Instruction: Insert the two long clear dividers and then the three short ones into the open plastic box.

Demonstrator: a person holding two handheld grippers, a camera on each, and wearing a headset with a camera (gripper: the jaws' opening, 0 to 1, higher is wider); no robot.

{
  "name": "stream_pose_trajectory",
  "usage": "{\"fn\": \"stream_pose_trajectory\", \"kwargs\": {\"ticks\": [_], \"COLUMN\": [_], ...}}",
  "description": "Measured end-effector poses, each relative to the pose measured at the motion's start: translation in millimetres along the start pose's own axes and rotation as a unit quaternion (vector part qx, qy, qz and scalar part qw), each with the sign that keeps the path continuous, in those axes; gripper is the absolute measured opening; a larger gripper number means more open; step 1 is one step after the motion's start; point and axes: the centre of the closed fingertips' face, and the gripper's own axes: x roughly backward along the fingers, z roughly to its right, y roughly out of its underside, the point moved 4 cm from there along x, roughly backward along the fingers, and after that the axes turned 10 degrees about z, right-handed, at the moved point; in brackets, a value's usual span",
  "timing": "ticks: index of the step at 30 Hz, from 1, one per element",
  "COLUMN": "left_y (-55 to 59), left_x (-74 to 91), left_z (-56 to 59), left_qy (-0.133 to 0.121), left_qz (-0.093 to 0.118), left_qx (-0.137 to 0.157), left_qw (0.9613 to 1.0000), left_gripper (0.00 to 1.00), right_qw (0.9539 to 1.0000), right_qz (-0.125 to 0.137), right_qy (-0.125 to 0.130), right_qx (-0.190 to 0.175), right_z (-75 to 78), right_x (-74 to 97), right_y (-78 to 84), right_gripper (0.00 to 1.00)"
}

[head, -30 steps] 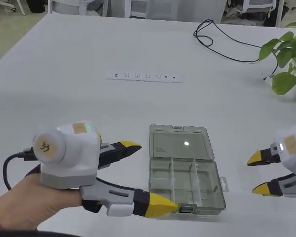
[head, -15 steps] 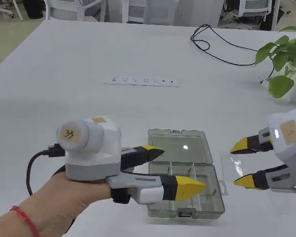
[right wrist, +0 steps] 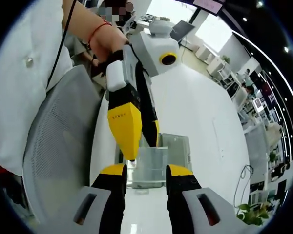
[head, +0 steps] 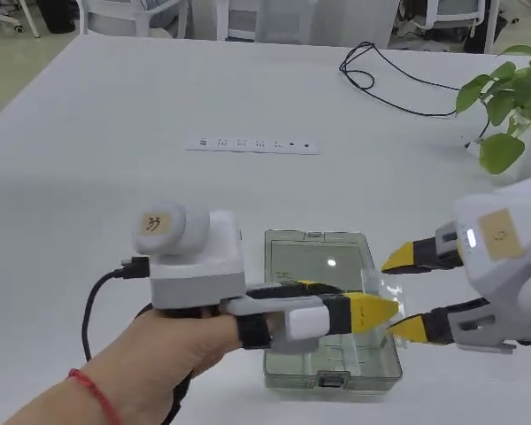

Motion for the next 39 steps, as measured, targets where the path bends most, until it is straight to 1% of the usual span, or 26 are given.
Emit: {"fn": "stream_pose_trajectory", "kwargs": {"ticks": [2,3,5,7,9,12,16,18,22,24,25,26,31,32,33,34,37,39], "left_y": [1.3,2.4,1.4,1.8,4.0,5.6,7.4,8.9,10.6,11.2,11.4,12.1,11.2,11.0,10.2,10.5,10.0,9.3], "left_x": [-1.1,-0.9,-1.2,-1.2,-0.8,-0.5,-0.4,-0.4,-1.2,-1.9,-2.5,-2.4,-2.1,-2.0,-1.6,-1.7,-0.8,1.1], "left_z": [-0.7,0.6,-0.3,-0.6,0.7,1.4,3.6,4.3,4.8,5.4,6.9,5.6,5.4,5.6,6.2,6.0,4.1,3.6], "left_qy": [-0.002,-0.001,-0.003,-0.004,-0.001,0.001,0.005,0.008,0.009,0.008,0.010,0.007,0.005,0.006,0.010,0.008,0.006,0.006], "left_qz": [0.000,-0.003,0.003,0.002,-0.004,-0.009,-0.014,-0.018,-0.021,-0.019,-0.018,-0.019,-0.012,-0.012,-0.012,-0.013,-0.015,-0.015], "left_qx": [0.013,0.024,0.033,0.036,0.038,0.044,0.044,0.042,0.042,0.048,0.056,0.051,0.058,0.057,0.046,0.042,0.028,0.017], "left_qw": [0.9999,0.9997,0.9995,0.9993,0.9993,0.9990,0.9989,0.9989,0.9989,0.9986,0.9982,0.9985,0.9983,0.9983,0.9988,0.9990,0.9995,0.9997], "left_gripper": [0.38,0.36,0.31,0.25,0.19,0.15,0.08,0.01,0.00,0.00,0.00,0.00,0.00,0.00,0.00,0.00,0.00,0.00], "right_qw": [1.0000,1.0000,1.0000,1.0000,1.0000,1.0000,1.0000,1.0000,0.9999,0.9999,0.9999,0.9998,0.9997,0.9997,0.9998,0.9998,0.9998,0.9997], "right_qz": [0.003,0.005,0.008,0.009,0.009,0.008,0.004,0.003,-0.001,-0.003,-0.005,-0.005,-0.004,-0.003,-0.003,-0.001,0.012,0.025], "right_qy": [0.000,-0.001,-0.002,-0.003,-0.003,-0.004,-0.005,-0.006,-0.007,-0.007,-0.008,-0.008,-0.005,-0.003,-0.005,-0.005,-0.006,-0.005], "right_qx": [0.001,0.000,-0.001,-0.002,0.000,-0.001,0.001,0.002,0.007,0.011,0.014,0.015,0.022,0.023,0.021,0.021,0.013,-0.003], "right_z": [-0.5,-0.7,-1.6,-2.5,-3.0,-3.8,-4.9,-5.7,-7.0,-7.5,-8.1,-8.3,-7.5,-7.0,-6.6,-6.0,-2.9,2.3], "right_x": [-0.3,-0.4,-0.6,-1.0,-1.0,-1.2,-2.1,-2.5,-2.9,-3.3,-3.6,-3.7,-3.9,-3.9,-4.1,-3.6,-0.2,5.2], "right_y": [-4.3,-6.2,-8.9,-10.1,-11.2,-12.1,-12.1,-12.1,-11.5,-10.9,-10.5,-10.4,-10.8,-11.1,-11.6,-12.1,-16.6,-18.2], "right_gripper": [0.33,0.33,0.33,0.33,0.33,0.33,0.33,0.33,0.33,0.33,0.33,0.33,0.33,0.35,0.35,0.34,0.35,0.35]}}
